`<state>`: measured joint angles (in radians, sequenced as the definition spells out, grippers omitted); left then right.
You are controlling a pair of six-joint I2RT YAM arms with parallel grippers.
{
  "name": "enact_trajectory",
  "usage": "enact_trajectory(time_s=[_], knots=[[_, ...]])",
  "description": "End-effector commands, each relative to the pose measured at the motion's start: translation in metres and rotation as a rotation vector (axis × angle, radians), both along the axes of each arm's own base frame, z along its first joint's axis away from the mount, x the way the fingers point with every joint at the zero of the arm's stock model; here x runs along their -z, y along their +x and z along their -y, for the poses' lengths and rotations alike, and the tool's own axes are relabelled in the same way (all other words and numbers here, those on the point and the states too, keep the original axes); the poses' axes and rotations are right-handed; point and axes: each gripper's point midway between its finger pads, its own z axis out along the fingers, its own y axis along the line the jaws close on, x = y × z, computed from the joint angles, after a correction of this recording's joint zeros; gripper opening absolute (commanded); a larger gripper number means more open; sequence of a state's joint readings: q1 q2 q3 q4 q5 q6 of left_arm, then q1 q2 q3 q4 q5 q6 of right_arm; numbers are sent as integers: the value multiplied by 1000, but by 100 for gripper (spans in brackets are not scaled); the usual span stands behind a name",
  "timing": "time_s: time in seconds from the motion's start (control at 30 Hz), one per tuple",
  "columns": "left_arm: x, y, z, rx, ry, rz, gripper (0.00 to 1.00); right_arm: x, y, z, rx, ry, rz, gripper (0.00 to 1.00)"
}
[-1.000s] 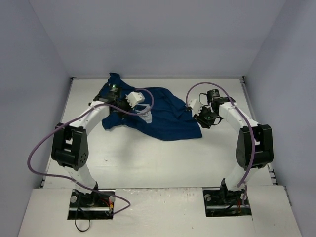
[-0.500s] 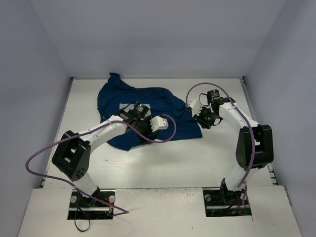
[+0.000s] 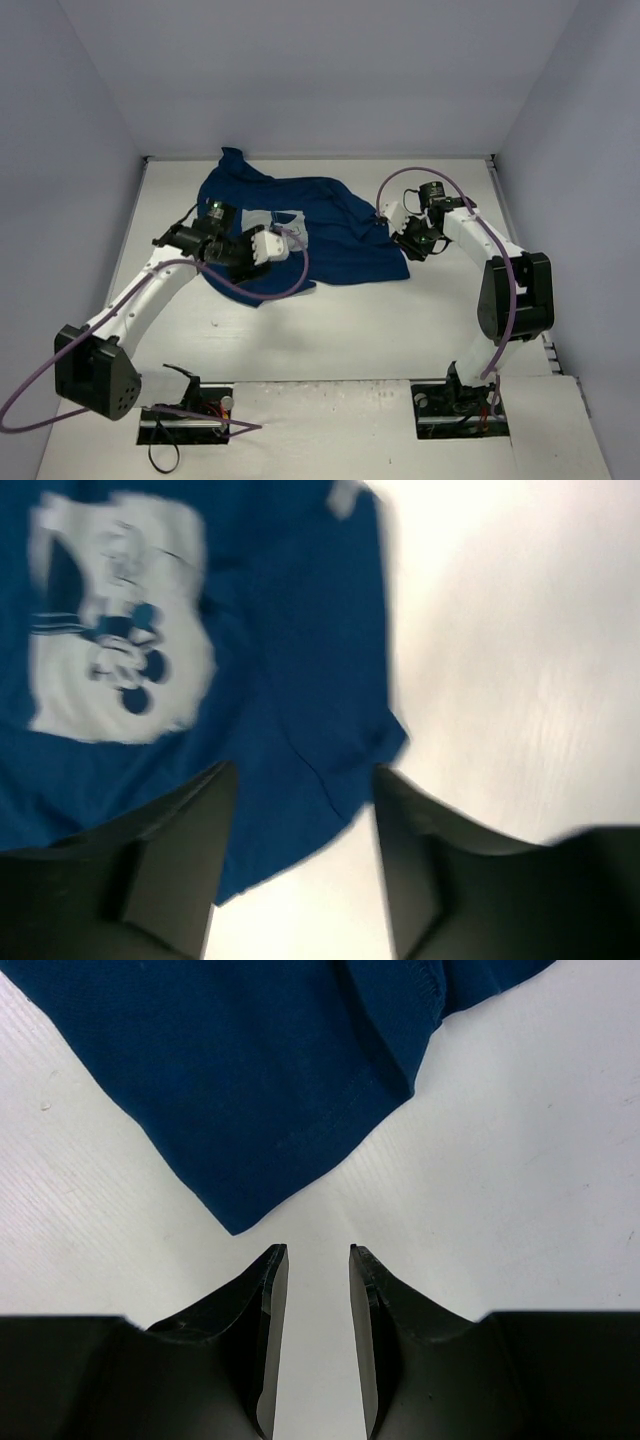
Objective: Fold and stack the t-shirts
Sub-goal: Flatten out the tshirt
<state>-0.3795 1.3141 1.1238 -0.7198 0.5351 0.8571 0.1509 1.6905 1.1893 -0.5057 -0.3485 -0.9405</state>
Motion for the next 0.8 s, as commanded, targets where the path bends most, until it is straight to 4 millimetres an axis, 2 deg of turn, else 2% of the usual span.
enact_trajectory(time_s=[0.0, 0.1, 0.17, 0.23, 0.33, 0.4, 0.57, 0.77], knots=[[60, -69, -43, 335, 186, -101, 49, -14, 5, -2, 4, 24, 31, 29], [90, -82, -53, 435, 237, -143, 53, -11, 6, -2, 11, 23, 22, 29], [105, -76, -56, 447, 263, -161, 55, -11, 6, -2, 13, 21, 21, 29], [111, -63, -56, 431, 269, -149, 56, -11, 6, -2, 17, 19, 18, 29], [108, -33, -48, 404, 254, -66, 56, -12, 7, -2, 24, 17, 20, 29], [104, -24, -43, 405, 238, -36, 56, -12, 6, -1, 23, 12, 19, 29], [95, -20, -31, 454, 187, 17, 53, -10, 2, -1, 22, 12, 14, 29], [104, -25, -26, 492, 163, 6, 50, -9, 1, 0, 23, 6, 9, 29]])
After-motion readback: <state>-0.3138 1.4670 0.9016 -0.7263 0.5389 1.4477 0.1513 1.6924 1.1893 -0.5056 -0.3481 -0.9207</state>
